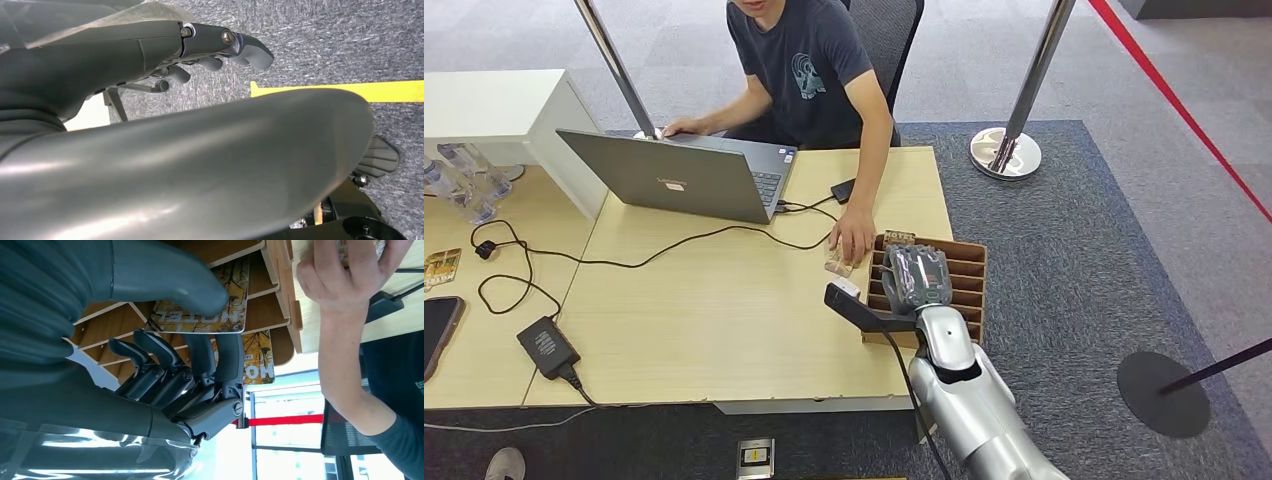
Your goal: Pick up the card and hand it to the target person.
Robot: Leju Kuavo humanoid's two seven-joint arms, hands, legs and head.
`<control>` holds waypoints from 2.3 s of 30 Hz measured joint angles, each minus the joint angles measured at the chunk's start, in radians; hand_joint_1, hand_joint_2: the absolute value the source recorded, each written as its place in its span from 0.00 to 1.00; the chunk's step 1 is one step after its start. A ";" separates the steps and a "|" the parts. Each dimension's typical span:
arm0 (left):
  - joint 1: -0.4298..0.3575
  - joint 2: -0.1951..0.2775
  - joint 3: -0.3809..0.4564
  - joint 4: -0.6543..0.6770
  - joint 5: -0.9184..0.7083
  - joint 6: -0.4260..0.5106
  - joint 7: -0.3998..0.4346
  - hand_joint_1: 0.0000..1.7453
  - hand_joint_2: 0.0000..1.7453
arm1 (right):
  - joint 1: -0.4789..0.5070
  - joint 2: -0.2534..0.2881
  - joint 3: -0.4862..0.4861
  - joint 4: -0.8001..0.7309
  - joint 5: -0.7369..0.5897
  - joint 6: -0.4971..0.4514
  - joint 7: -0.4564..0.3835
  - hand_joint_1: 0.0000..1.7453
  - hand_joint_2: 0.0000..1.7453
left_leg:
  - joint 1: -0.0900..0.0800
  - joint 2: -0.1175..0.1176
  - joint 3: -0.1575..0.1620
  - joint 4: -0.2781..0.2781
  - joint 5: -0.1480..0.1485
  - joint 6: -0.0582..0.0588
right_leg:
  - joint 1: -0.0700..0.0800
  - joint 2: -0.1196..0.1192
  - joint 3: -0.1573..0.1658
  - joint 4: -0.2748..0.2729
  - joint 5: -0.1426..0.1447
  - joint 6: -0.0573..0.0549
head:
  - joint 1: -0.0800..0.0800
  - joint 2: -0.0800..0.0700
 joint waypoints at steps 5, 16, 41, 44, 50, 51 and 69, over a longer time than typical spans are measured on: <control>0.000 0.000 0.000 0.000 -0.001 0.000 0.000 0.00 0.00 | 0.003 -0.006 0.000 -0.008 -0.002 -0.001 -0.008 1.00 1.00 | 0.000 0.000 0.000 0.000 0.000 0.000 | 0.000 0.000 0.000 0.000 0.000 0.000 | 0.000 0.000; 0.000 0.000 -0.001 0.000 -0.004 0.000 0.000 0.00 0.00 | 0.012 -0.016 0.001 -0.028 -0.005 0.002 -0.024 1.00 1.00 | 0.000 0.000 0.000 0.000 0.000 0.000 | 0.000 0.000 0.000 0.000 0.000 0.000 | 0.000 0.000; 0.000 0.000 -0.001 0.000 0.014 0.000 -0.008 0.00 0.00 | 0.099 -0.125 0.032 -0.368 -0.026 0.084 -0.062 1.00 1.00 | 0.000 0.000 -0.004 0.000 0.000 0.000 | 0.000 0.000 -0.003 0.000 0.000 0.000 | 0.000 0.000; 0.000 -0.001 -0.001 0.000 0.016 0.000 -0.008 0.00 0.00 | 0.097 -0.133 0.040 -0.406 -0.035 0.101 -0.066 1.00 1.00 | 0.000 0.000 -0.004 0.000 0.000 0.000 | 0.000 0.000 -0.003 0.000 0.000 0.000 | 0.000 0.000; -0.001 -0.002 -0.001 0.000 0.019 0.000 -0.008 0.00 0.00 | 0.092 -0.153 0.052 -0.483 -0.073 0.117 -0.090 1.00 1.00 | 0.000 0.000 -0.004 0.000 0.000 0.000 | 0.000 0.000 -0.003 0.000 0.000 0.000 | 0.000 0.000; -0.001 -0.002 -0.001 0.000 0.020 0.000 -0.008 0.00 0.00 | 0.088 -0.156 0.056 -0.494 -0.077 0.118 -0.094 1.00 1.00 | 0.000 0.000 -0.004 0.000 0.000 0.000 | 0.000 0.000 -0.004 0.000 0.000 0.000 | 0.000 0.000; -0.002 -0.004 -0.001 0.000 0.011 0.000 -0.007 0.00 0.00 | -0.028 -0.131 0.103 -0.533 -0.116 0.072 -0.131 1.00 1.00 | 0.000 0.000 -0.005 0.000 0.000 0.000 | 0.000 0.000 -0.004 0.000 0.000 0.000 | 0.000 0.000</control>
